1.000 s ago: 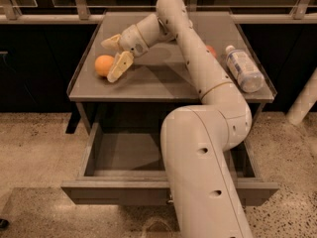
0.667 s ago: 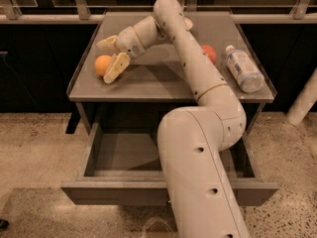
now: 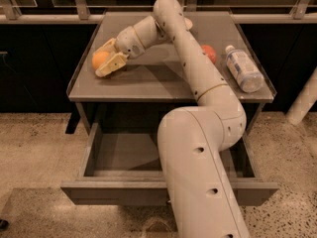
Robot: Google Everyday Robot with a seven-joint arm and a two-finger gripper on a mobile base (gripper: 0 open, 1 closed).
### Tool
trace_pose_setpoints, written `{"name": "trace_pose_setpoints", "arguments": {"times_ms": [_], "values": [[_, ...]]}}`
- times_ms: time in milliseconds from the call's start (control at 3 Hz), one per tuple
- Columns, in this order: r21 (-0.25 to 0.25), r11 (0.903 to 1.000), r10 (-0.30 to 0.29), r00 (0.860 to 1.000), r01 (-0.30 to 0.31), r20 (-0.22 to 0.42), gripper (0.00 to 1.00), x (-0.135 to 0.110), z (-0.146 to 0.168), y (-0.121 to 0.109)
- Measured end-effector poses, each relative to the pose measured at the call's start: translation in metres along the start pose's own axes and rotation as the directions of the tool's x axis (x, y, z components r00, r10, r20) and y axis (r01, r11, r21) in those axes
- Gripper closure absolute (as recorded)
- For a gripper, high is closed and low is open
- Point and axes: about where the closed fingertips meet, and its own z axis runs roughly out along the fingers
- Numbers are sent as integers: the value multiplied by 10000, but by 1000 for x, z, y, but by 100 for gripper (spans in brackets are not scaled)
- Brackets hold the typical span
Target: Place orange into top drawer
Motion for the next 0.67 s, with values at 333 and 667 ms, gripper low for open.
{"name": "trace_pose_setpoints", "arguments": {"times_ms": [333,667], "values": [[0,10000,0,10000,0,0,65,0,0,0],[0,10000,0,10000,0,0,89,0,0,0]]}}
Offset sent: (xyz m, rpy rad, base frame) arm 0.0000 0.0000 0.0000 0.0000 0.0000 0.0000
